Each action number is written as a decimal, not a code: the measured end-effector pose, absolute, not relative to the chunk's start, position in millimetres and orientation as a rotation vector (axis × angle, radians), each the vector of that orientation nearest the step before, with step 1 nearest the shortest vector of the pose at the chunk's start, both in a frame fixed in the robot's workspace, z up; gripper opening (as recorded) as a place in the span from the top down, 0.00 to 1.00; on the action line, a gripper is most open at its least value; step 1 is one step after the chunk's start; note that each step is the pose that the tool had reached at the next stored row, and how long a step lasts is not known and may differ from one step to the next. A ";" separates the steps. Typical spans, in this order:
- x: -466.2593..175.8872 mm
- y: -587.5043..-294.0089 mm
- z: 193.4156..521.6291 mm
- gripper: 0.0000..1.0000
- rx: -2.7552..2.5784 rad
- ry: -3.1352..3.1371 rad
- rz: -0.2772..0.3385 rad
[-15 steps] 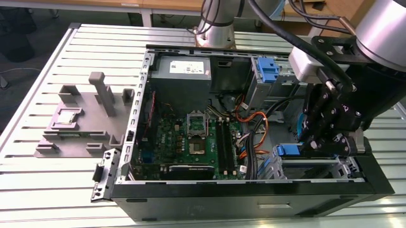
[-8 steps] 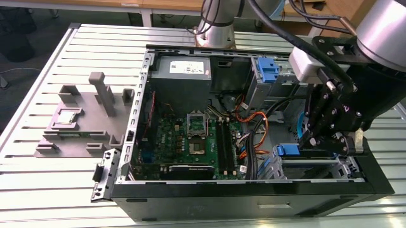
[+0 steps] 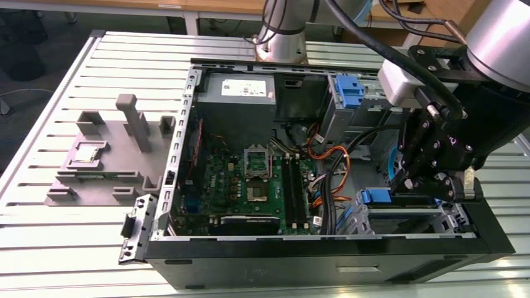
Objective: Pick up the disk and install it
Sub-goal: 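Insert the disk into the insertion slot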
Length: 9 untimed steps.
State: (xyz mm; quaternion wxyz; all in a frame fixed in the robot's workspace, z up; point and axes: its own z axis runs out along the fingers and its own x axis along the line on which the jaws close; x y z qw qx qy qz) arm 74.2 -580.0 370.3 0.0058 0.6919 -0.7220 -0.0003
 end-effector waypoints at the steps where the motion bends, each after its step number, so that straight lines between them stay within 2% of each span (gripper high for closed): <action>1: 74.2 -580.0 370.3 0.90 2.166 -2.260 -0.001; 9: 74.2 -580.0 370.3 0.90 2.169 -2.263 -0.009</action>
